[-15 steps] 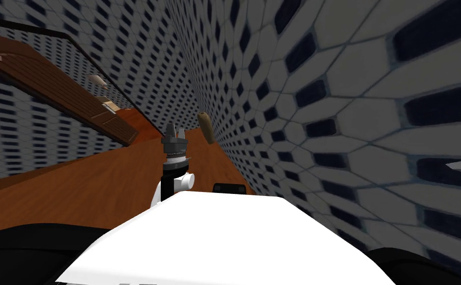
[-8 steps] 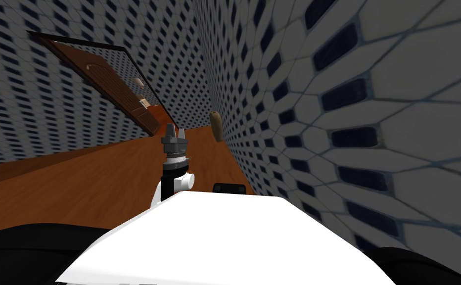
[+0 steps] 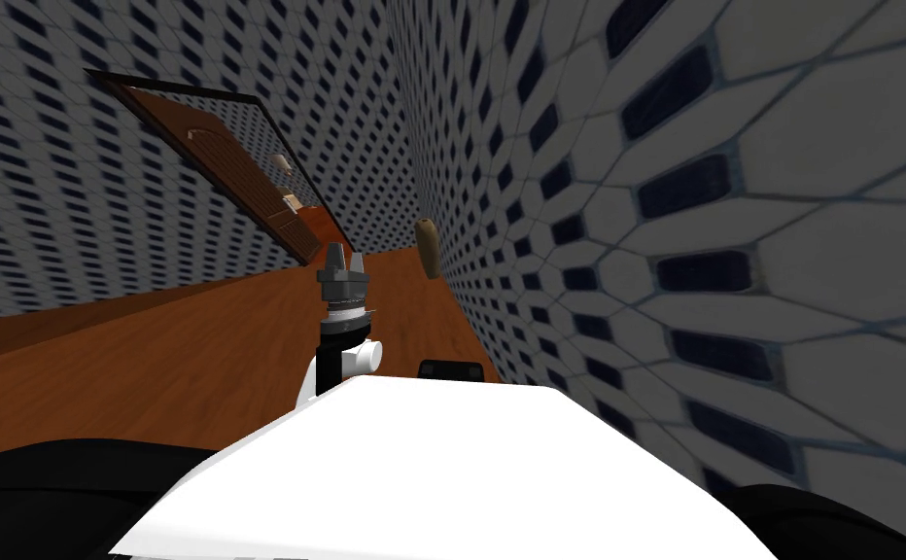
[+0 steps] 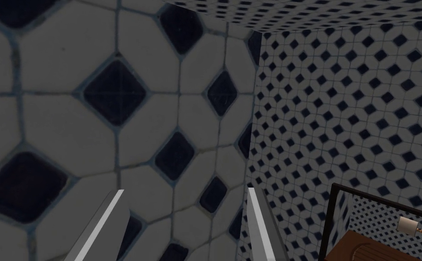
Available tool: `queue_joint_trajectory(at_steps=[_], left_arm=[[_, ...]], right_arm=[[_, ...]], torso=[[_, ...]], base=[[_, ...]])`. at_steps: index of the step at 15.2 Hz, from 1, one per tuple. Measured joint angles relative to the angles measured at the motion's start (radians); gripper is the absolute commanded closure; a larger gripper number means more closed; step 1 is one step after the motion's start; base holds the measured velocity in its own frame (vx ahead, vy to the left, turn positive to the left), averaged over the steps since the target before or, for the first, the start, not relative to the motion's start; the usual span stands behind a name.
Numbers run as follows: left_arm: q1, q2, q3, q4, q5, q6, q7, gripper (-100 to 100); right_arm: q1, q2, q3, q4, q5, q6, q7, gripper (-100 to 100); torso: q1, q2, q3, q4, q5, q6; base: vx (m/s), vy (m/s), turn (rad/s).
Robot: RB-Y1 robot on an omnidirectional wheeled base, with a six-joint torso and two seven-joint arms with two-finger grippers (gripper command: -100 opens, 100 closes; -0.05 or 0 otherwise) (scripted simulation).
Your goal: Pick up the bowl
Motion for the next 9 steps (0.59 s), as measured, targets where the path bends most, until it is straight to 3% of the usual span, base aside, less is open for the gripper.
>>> queue_joint_trajectory(at_steps=[2, 9], left_arm=[[0.0, 0.0, 0.0, 0.0, 0.0, 0.0, 0.0, 0], [0.0, 0.0, 0.0, 0.0, 0.0, 0.0, 0.0, 0]], right_arm=[[-0.013, -0.007, 0.039, 0.033, -0.05, 0.003, 0.045, -100], [-0.028, -0.029, 0.141, 0.071, -0.206, 0.016, 0.094, -100]], torso=[[0.0, 0.0, 0.0, 0.0, 0.0, 0.0], [0.0, 0.0, 0.0, 0.0, 0.0, 0.0]], base=[[-0.004, 0.002, 0.01], [-0.004, 0.002, 0.016]])
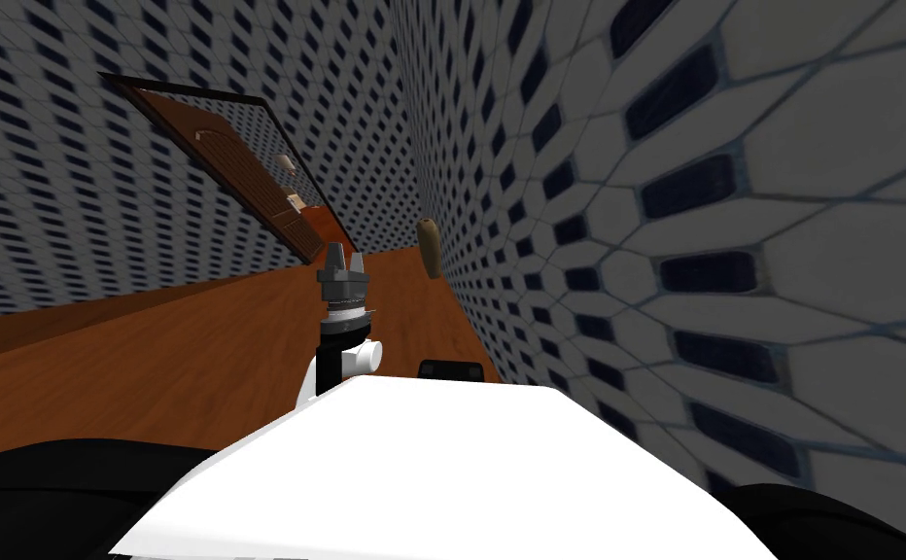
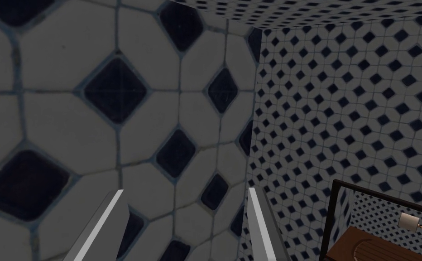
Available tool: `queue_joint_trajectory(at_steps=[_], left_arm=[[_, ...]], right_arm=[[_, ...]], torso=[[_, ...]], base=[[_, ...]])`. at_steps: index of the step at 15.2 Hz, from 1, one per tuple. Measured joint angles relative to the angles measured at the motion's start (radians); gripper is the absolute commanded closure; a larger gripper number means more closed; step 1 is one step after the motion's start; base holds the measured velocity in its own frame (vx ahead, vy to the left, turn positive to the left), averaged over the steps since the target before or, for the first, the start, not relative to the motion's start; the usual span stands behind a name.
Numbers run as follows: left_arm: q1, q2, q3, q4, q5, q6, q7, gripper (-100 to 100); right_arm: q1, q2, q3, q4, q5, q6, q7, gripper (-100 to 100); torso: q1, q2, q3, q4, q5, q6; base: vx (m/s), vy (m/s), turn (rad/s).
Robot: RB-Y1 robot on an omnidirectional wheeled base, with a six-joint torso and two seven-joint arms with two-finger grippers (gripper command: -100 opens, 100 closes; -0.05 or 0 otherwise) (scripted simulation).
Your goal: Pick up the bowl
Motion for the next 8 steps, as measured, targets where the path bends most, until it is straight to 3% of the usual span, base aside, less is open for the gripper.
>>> queue_joint_trajectory(at_steps=[1, 4, 8], left_arm=[[0.0, 0.0, 0.0, 0.0, 0.0, 0.0, 0.0, 0], [0.0, 0.0, 0.0, 0.0, 0.0, 0.0, 0.0, 0], [0.0, 0.0, 0.0, 0.0, 0.0, 0.0, 0.0, 0]], right_arm=[[-0.001, 0.0, 0.002, 0.002, -0.018, 0.0, 0.003, -100], [-0.022, -0.015, 0.06, 0.05, -0.084, 0.004, 0.052, -100], [-0.031, -0.023, 0.093, 0.074, -0.168, 0.005, 0.084, -100]], torso=[[0.0, 0.0, 0.0, 0.0, 0.0, 0.0], [0.0, 0.0, 0.0, 0.0, 0.0, 0.0], [0.0, 0.0, 0.0, 0.0, 0.0, 0.0]], base=[[-0.004, 0.003, 0.041], [-0.007, 0.003, 0.026], [-0.004, 0.003, 0.023]])
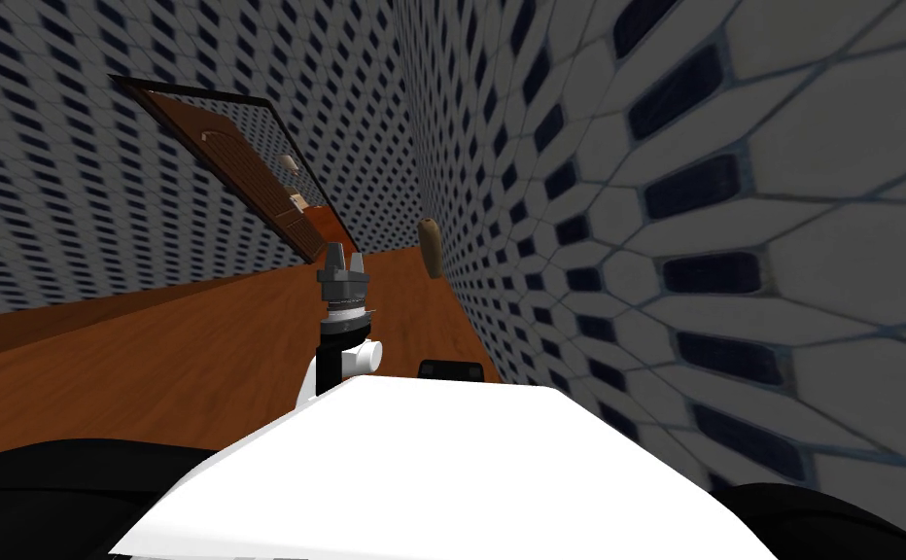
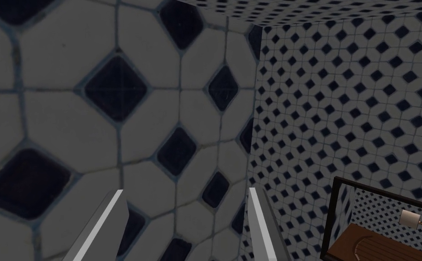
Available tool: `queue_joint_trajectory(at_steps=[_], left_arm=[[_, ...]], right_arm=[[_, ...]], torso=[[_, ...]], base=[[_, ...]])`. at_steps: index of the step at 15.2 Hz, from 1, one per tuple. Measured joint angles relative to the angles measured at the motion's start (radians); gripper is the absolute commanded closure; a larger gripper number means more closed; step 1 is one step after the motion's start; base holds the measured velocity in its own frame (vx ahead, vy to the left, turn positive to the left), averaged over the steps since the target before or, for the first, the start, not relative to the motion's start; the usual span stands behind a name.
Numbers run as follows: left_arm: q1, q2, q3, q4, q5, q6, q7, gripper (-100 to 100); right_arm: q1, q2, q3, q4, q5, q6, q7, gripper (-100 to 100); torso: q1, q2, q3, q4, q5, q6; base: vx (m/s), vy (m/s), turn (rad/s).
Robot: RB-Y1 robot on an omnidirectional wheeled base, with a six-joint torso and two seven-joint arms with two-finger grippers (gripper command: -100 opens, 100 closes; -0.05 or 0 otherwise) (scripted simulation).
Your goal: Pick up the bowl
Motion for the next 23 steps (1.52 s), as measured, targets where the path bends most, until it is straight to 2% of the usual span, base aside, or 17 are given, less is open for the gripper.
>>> queue_joint_trajectory(at_steps=[2, 5, 7, 10, 13, 16, 17, 18, 22, 23], left_arm=[[0.0, 0.0, 0.0, 0.0, 0.0, 0.0, 0.0, 0], [0.0, 0.0, 0.0, 0.0, 0.0, 0.0, 0.0, 0], [0.0, 0.0, 0.0, 0.0, 0.0, 0.0, 0.0, 0], [0.0, 0.0, 0.0, 0.0, 0.0, 0.0, 0.0, 0], [0.0, 0.0, 0.0, 0.0, 0.0, 0.0, 0.0, 0], [0.0, 0.0, 0.0, 0.0, 0.0, 0.0, 0.0, 0], [0.0, 0.0, 0.0, 0.0, 0.0, 0.0, 0.0, 0], [0.0, 0.0, 0.0, 0.0, 0.0, 0.0, 0.0, 0], [0.0, 0.0, 0.0, 0.0, 0.0, 0.0, 0.0, 0], [0.0, 0.0, 0.0, 0.0, 0.0, 0.0, 0.0, 0]], right_arm=[[-0.009, -0.011, 0.044, 0.02, -0.045, 0.007, 0.026, -100], [-0.011, -0.019, 0.083, 0.03, -0.109, 0.015, 0.041, -100], [-0.025, -0.027, 0.124, 0.061, -0.154, 0.018, 0.076, -100], [-0.031, -0.029, 0.143, 0.073, -0.218, 0.017, 0.092, -100], [-0.054, -0.043, 0.2, 0.126, -0.285, 0.018, 0.144, -100], [-0.054, -0.046, 0.22, 0.127, -0.346, 0.021, 0.152, -100], [-0.071, -0.049, 0.232, 0.163, -0.369, 0.017, 0.175, -100], [-0.075, -0.055, 0.254, 0.174, -0.392, 0.019, 0.196, -100], [-0.069, -0.072, 0.32, 0.164, -0.477, 0.043, 0.209, -100], [-0.081, -0.076, 0.342, 0.19, -0.5, 0.045, 0.229, -100]], torso=[[0.0, 0.0, 0.0, 0.0, 0.0, 0.0], [0.0, 0.0, 0.0, 0.0, 0.0, 0.0], [0.0, 0.0, 0.0, 0.0, 0.0, 0.0], [0.0, 0.0, 0.0, 0.0, 0.0, 0.0], [0.0, 0.0, 0.0, 0.0, 0.0, 0.0], [0.0, 0.0, 0.0, 0.0, 0.0, 0.0], [0.0, 0.0, 0.0, 0.0, 0.0, 0.0], [0.0, 0.0, 0.0, 0.0, 0.0, 0.0], [0.0, 0.0, 0.0, 0.0, 0.0, 0.0], [0.0, 0.0, 0.0, 0.0, 0.0, 0.0]], base=[[-0.007, 0.002, 0.012], [-0.005, 0.004, 0.029], [-0.003, 0.002, 0.012], [-0.002, 0.002, 0.014], [-0.006, 0.002, 0.026], [-0.002, 0.002, 0.013], [-0.01, 0.008, 0.056], [-0.009, 0.003, 0.024], [-0.006, 0.002, 0.022], [-0.008, 0.004, 0.024]])
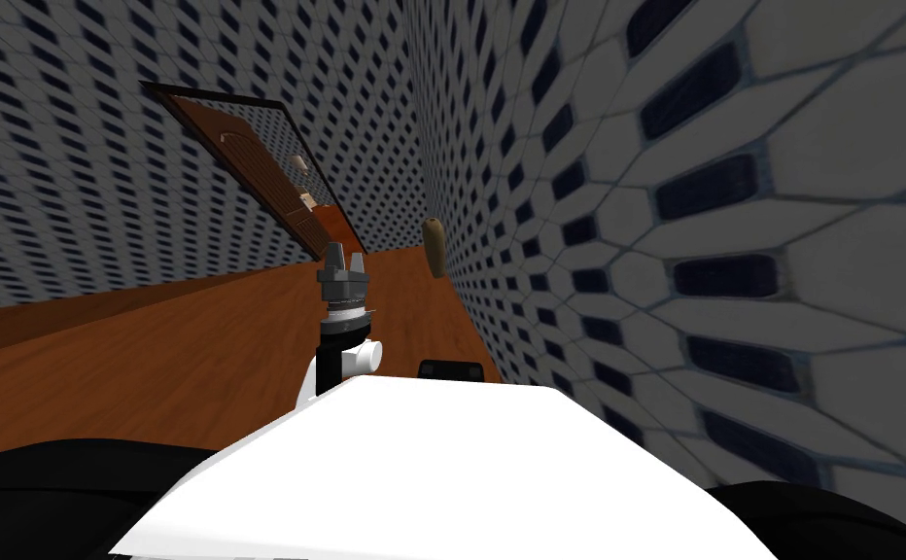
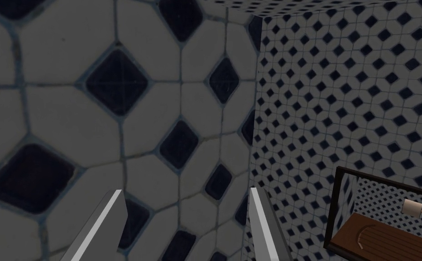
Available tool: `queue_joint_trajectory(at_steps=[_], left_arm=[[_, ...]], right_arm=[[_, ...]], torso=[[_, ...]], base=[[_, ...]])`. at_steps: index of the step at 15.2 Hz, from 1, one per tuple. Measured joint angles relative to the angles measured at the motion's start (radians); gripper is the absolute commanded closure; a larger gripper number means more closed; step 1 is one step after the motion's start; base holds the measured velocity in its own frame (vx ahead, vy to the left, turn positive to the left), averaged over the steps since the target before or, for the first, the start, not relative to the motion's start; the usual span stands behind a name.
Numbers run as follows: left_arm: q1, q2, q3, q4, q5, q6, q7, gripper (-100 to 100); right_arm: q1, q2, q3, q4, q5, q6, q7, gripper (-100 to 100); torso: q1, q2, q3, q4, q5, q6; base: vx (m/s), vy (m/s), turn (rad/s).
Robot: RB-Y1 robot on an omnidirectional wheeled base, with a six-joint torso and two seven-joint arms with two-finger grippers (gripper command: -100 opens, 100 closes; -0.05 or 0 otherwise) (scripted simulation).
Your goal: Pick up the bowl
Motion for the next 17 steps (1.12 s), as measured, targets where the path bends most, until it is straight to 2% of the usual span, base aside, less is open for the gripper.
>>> queue_joint_trajectory(at_steps=[3, 4, 5, 6, 8, 9, 10, 11, 16, 17], left_arm=[[0.0, 0.0, 0.0, 0.0, 0.0, 0.0, 0.0, 0], [0.0, 0.0, 0.0, 0.0, 0.0, 0.0, 0.0, 0], [0.0, 0.0, 0.0, 0.0, 0.0, 0.0, 0.0, 0], [0.0, 0.0, 0.0, 0.0, 0.0, 0.0, 0.0, 0], [0.0, 0.0, 0.0, 0.0, 0.0, 0.0, 0.0, 0], [0.0, 0.0, 0.0, 0.0, 0.0, 0.0, 0.0, 0], [0.0, 0.0, 0.0, 0.0, 0.0, 0.0, 0.0, 0], [0.0, 0.0, 0.0, 0.0, 0.0, 0.0, 0.0, 0], [0.0, 0.0, 0.0, 0.0, 0.0, 0.0, 0.0, 0], [0.0, 0.0, 0.0, 0.0, 0.0, 0.0, 0.0, 0]], right_arm=[[-0.014, -0.004, 0.034, 0.032, -0.067, -0.006, 0.032, -100], [-0.009, -0.005, 0.037, 0.026, -0.085, -0.005, 0.032, -100], [0.011, -0.019, 0.06, -0.011, -0.105, 0.016, 0.03, -100], [0.01, -0.027, 0.087, -0.02, -0.127, 0.031, 0.037, -100], [-0.021, -0.023, 0.11, 0.027, -0.172, 0.015, 0.074, -100], [-0.021, -0.023, 0.115, 0.037, -0.195, 0.014, 0.081, -100], [-0.037, -0.018, 0.115, 0.076, -0.211, 0.003, 0.09, -100], [-0.042, -0.016, 0.115, 0.089, -0.214, -0.004, 0.095, 100], [-0.042, -0.016, 0.114, 0.088, -0.215, -0.005, 0.094, 100], [-0.02, -0.018, 0.098, 0.05, -0.198, 0.003, 0.076, 100]], torso=[[0.0, 0.0, 0.0, 0.0, 0.0, 0.0], [0.0, 0.0, 0.0, 0.0, 0.0, 0.0], [0.0, 0.0, 0.0, 0.0, 0.0, 0.0], [0.0, 0.0, 0.0, 0.0, 0.0, 0.0], [0.0, 0.0, 0.0, 0.0, 0.0, 0.0], [0.0, 0.0, 0.0, 0.0, 0.0, 0.0], [0.0, 0.0, 0.0, 0.0, 0.0, 0.0], [0.0, 0.0, 0.0, 0.0, 0.0, 0.0], [-0.001, 0.0, 0.0, 0.0, 0.0, 0.0], [-0.001, 0.0, 0.0, 0.0, -0.001, 0.001]], base=[[0.0, 0.0, 0.0], [-0.005, 0.006, 0.044], [-0.01, 0.005, 0.046], [-0.009, 0.003, 0.02], [0.0, 0.0, 0.0], [0.0, 0.0, 0.0], [0.0, 0.0, 0.0], [0.0, 0.0, 0.0], [0.001, -0.001, -0.007], [0.008, -0.012, -0.044]])
